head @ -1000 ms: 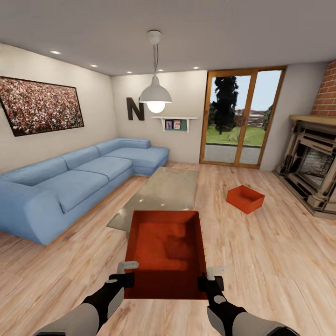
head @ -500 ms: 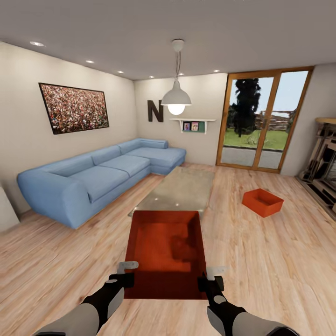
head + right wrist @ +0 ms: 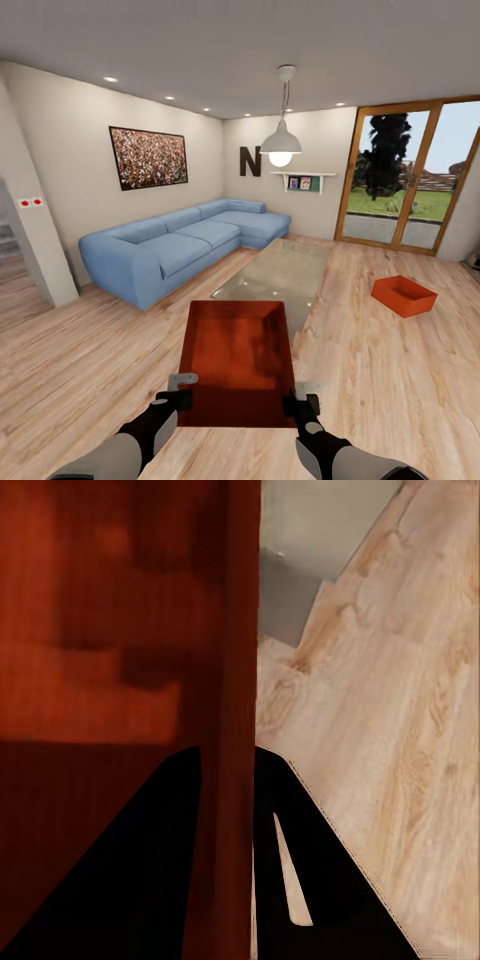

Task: Move the two storage containers from the living room to the garage. In the garage, place one container on the floor and stack the other container on top of it (either order is fine).

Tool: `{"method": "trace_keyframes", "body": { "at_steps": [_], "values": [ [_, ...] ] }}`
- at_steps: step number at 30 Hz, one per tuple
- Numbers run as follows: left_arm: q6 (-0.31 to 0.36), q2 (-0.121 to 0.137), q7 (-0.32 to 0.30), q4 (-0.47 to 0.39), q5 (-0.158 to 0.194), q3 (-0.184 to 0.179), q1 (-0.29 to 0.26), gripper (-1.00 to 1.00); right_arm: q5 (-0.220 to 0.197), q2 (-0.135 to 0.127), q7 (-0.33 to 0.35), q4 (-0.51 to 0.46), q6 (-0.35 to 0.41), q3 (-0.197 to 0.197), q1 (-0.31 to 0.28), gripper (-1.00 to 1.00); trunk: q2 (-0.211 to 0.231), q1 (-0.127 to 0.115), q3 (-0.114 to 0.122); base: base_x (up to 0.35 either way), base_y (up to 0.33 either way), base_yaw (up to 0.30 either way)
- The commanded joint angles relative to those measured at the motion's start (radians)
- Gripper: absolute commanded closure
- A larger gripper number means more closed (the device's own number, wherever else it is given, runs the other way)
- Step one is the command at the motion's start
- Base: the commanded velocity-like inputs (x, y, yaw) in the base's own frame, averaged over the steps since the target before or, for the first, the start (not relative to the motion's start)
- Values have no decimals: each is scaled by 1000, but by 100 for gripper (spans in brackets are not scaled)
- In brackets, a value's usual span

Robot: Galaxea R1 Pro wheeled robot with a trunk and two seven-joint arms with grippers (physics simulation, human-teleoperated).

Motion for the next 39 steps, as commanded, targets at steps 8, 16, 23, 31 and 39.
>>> {"method": "trace_keyframes", "body": {
  "at_steps": [8,16,23,31,39],
  "values": [
    [6,4,29,1,-3,18,0,100,-10,0,-5,-2,-11,-59,-1,100,-1,0,5,-336,0,250],
    [5,4,29,0,-3,18,0,100,-10,0,-2,-2,-11,-59,-2,100,-1,0,11,-209,0,250],
    [5,4,29,0,-3,19,0,100,-10,0,-2,-2,-11,-59,-2,100,-1,0,15,-9,0,252],
    [5,4,29,0,-3,18,0,100,-10,0,-2,-2,-11,-59,-2,100,-1,0,20,0,0,260],
    [5,4,29,0,-3,19,0,100,-10,0,-2,-2,-11,-59,-1,100,-1,0,24,0,0,261]
  ]
}}
